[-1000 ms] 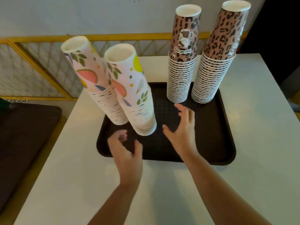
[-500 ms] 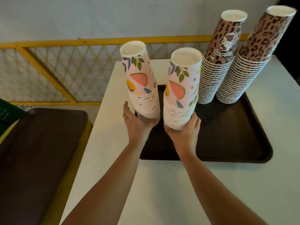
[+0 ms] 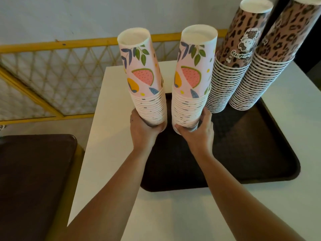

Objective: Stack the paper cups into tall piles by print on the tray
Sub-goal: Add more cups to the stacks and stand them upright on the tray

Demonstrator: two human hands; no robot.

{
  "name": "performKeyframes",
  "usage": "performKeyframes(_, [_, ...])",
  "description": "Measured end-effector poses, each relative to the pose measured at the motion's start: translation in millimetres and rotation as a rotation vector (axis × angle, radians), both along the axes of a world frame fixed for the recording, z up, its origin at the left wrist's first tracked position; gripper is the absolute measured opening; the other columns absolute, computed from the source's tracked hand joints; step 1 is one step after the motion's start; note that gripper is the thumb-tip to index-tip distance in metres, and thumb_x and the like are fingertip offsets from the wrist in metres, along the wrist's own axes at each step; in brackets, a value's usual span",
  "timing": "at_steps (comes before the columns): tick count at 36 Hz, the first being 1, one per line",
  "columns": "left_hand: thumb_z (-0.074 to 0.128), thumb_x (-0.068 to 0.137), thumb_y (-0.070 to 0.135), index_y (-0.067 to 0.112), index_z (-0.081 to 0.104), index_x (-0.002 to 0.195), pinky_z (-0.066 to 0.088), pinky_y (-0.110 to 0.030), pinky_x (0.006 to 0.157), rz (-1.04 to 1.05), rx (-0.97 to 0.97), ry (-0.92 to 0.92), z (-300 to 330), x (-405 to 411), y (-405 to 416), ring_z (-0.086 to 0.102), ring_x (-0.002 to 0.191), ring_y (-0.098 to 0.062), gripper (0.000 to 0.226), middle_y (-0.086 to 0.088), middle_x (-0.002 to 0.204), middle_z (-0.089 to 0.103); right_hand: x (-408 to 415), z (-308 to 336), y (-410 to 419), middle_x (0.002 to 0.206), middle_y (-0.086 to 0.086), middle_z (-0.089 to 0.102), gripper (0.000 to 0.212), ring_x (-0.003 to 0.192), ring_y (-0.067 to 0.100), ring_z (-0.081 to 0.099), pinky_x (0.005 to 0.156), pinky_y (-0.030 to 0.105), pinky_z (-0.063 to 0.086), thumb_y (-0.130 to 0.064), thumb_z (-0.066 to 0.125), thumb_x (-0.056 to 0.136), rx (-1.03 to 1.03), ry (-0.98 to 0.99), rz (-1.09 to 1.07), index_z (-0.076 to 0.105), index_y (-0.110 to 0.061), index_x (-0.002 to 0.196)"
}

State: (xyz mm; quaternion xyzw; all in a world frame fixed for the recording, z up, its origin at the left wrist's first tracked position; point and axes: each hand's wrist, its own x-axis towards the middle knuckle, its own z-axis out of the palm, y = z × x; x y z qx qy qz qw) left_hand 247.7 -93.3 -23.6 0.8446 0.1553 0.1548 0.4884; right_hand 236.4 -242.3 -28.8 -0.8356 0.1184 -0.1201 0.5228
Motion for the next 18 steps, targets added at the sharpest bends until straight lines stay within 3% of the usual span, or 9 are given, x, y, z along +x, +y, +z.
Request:
performKeyframes(6, [0.088, 0.054, 0.018, 0.002, 0.045, 0.122, 0.027, -0.009, 0.075, -0.020, 0.047, -0.008, 0, 16, 3, 0.044, 0.118, -0.026, 0.082, -0.012, 0.117, 0.052, 21, -2, -2, 0.128, 0.002, 0.051, 0.089, 0.121, 0.021, 0.044, 0.092, 0.031, 0.040, -0.030, 0.082, 0.060, -0.031, -0.014, 0.012, 0.035, -0.019, 0.135])
performKeyframes(9, [0.087, 0.054, 0.022, 0.003, 0.046, 0.122, 0.029, -0.010, 0.076, -0.026, 0.056, -0.013, 0, 22, 5, 0.047, 0.117, -0.025, 0.082, -0.009, 0.117, 0.053, 31, -2, -1, 0.129, 0.002, 0.051, 0.089, 0.122, 0.022, 0.046, 0.097, 0.040, 0.043, -0.033, 0.082, 0.059, -0.045, -0.028, 0.006, 0.036, -0.017, 0.134])
performKeyframes(15, [0.083, 0.049, 0.036, 0.006, 0.046, 0.123, 0.035, -0.019, 0.083, -0.042, 0.028, -0.019, 1, 31, 7, 0.050, 0.116, -0.022, 0.088, -0.005, 0.118, 0.054, 43, -4, 2, 0.129, 0.004, 0.051, 0.087, 0.121, 0.023, 0.046, 0.100, 0.041, 0.041, -0.029, 0.081, 0.060, -0.081, -0.092, -0.005, 0.038, -0.011, 0.133])
performKeyframes(18, [0.087, 0.055, 0.026, 0.005, 0.044, 0.126, 0.034, -0.016, 0.084, -0.040, 0.029, -0.024, -1, 35, 7, 0.049, 0.118, -0.021, 0.085, -0.006, 0.122, 0.053, 47, -5, 5, 0.129, 0.006, 0.050, 0.086, 0.122, 0.024, 0.045, 0.101, 0.043, 0.040, -0.027, 0.081, 0.060, -0.097, -0.102, -0.013, 0.038, -0.008, 0.132])
